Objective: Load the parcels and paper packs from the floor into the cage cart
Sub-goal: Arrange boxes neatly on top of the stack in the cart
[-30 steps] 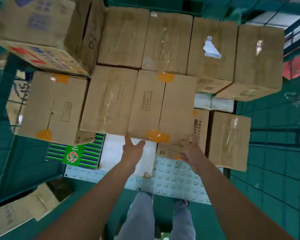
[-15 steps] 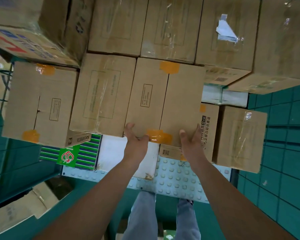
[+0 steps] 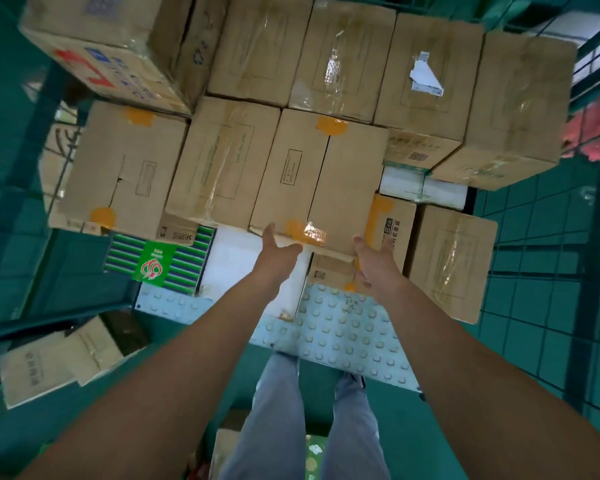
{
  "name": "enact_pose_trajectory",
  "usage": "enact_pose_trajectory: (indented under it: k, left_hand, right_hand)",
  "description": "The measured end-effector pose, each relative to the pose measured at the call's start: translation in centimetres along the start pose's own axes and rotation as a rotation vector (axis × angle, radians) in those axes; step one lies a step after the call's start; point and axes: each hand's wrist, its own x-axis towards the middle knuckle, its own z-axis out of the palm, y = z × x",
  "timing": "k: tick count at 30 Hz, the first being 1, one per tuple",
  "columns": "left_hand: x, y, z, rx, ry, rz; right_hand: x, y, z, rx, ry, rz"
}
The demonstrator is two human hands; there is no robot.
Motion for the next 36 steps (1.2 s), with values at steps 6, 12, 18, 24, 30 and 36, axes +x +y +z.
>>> enact_pose_trajectory:
  k: [6, 12, 18, 24, 30, 36]
  left_hand:
    - [-10.1, -3.0, -0.4, -0.157, 0.049, 0.049]
    - [-20.9, -7.6, -0.8, -0.413, 0.132, 0.167]
    - [-27.7, -10.9, -1.0, -0.615, 0.226, 0.253]
    - [-31.0, -15.1, -3.4, -0.782, 0.368, 0.255]
    - [-32.7, -18.7, -7.6, -0.957, 0.491, 0.234]
    - [-33.7, -22.0, -12.8, -1.088, 0.580, 0.209]
  right_hand:
    - [-9.8, 1.3, -3.0, 0.027, -0.044, -0.114]
    - [-19.8, 4.2, -5.1, 0.019, -0.181, -0.238]
    - [-26.2, 6.9, -3.3, -0.092, -0.359, -0.343]
    - [-30.4, 8.1, 0.1, -0.280, -0.500, -0.400]
    - [-33.3, 7.9, 5.1, -0.465, -0.611, -0.456]
    - [-36.1, 9.4, 11.7, -0.621, -0.688, -0.465]
